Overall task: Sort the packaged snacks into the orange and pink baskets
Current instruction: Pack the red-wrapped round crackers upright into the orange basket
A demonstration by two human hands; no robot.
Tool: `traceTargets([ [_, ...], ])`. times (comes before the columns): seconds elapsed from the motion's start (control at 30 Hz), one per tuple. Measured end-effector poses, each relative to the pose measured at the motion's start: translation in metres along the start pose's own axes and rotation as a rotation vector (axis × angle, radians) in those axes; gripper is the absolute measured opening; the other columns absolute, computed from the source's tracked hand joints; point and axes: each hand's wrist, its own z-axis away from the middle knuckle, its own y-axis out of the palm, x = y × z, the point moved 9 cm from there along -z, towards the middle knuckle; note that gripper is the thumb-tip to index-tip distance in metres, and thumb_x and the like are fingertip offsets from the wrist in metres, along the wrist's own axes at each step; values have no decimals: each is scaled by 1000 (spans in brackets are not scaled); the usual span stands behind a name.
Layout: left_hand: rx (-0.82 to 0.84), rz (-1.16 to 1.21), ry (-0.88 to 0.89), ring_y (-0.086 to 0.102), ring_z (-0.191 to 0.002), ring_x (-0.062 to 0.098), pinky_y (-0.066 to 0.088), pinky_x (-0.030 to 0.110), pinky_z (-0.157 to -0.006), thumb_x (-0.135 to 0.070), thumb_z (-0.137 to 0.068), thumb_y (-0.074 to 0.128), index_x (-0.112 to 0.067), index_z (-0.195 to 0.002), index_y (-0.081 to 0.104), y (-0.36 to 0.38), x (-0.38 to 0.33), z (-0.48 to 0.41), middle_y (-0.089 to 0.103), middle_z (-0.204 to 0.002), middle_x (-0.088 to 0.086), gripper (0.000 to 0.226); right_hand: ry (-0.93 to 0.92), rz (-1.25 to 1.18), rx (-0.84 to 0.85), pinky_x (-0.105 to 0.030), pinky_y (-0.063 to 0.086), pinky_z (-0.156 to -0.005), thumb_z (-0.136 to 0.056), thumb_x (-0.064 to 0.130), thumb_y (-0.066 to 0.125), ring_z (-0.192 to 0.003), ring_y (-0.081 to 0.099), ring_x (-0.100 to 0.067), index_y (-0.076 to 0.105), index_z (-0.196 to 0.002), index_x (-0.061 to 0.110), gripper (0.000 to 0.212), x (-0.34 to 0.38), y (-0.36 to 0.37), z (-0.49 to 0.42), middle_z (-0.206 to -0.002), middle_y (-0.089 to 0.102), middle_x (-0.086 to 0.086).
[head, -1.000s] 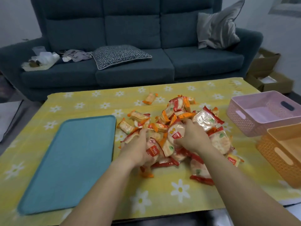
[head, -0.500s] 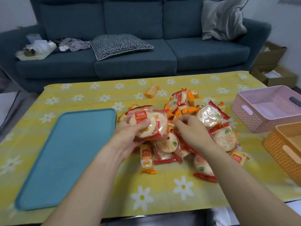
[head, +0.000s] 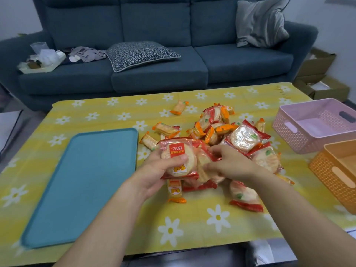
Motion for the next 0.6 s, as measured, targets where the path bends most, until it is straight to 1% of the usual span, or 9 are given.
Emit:
traceTargets([
  [0.1, 23, -90, 39, 73, -99, 31, 58, 46, -90, -16, -59, 85, -12, -112, 70, 19, -4, -2, 77, -105, 13, 55, -86, -180, -18, -28, 54, -65, -83, 5, 77, -71, 64, -14, 68, -93, 17, 18, 4, -10, 3, -84, 65, -2],
  [0.2, -66, -123, 53, 72, -104, 31, 57, 48, -94, -22, -56, 88, -18, -109, 70, 24, -6, -8, 78, -105, 9, 56, -44, -242, -286, -37, 57, -89, -89, 19, 74, -98, 70, -17, 71, -114, 17, 25, -13, -50, -4, -104, 74, 0],
  [0.27, -121, -75, 41, 73, -103, 30, 58, 48, -93, -15, -66, 88, -20, -113, 67, 22, -6, -15, 78, -106, 8, 51, -9, 98, -558, -39, 47, -98, -93, 25, 64, -118, 59, -25, 62, -131, 17, 39, -26, -89, -3, -127, 64, -3],
  [0.33, -123, 12, 13, 73, -102, 31, 61, 45, -87, -7, -79, 81, -17, -117, 66, 27, -7, -21, 77, -108, 12, 42, 106, 480, -618, -48, 35, -107, -93, 31, 60, -135, 40, -38, 38, -152, 17, 64, -42, -103, -7, -150, 44, -12],
  [0.37, -115, 30, -7, 74, -100, 31, 61, 42, -83, -7, -81, 80, -15, -117, 66, 31, -6, -24, 77, -107, 14, 39, 166, 557, -594, -51, 31, -111, -93, 35, 61, -139, 34, -40, 25, -156, 16, 76, -52, -105, -12, -155, 36, -14],
  [0.43, -106, 19, -39, 73, -98, 32, 61, 42, -84, -11, -78, 82, -11, -111, 68, 40, -2, -33, 77, -104, 17, 36, 239, 596, -563, -55, 28, -112, -90, 40, 66, -141, 29, -41, 12, -159, 15, 92, -70, -106, -18, -157, 33, -16],
  [0.47, -100, -14, -43, 72, -100, 34, 59, 45, -89, -13, -74, 85, -11, -108, 70, 46, 3, -38, 77, -103, 17, 36, 260, 612, -572, -54, 29, -111, -88, 40, 70, -140, 30, -41, 12, -158, 13, 95, -74, -108, -18, -154, 35, -17],
  [0.53, -80, -163, -30, 73, -101, 33, 57, 50, -95, -24, -62, 94, -13, -107, 72, 60, 12, -48, 78, -100, 13, 51, 283, 650, -604, -52, 31, -108, -84, 38, 74, -134, 34, -41, 28, -151, 11, 86, -77, -115, -16, -144, 40, -19],
  [0.6, -49, -327, -9, 75, -94, 25, 58, 46, -93, -29, -53, 97, -13, -110, 71, 75, 22, -57, 79, -99, 7, 64, 300, 670, -596, -49, 33, -105, -81, 34, 75, -129, 37, -39, 46, -136, 12, 66, -78, -121, -13, -136, 43, -17],
])
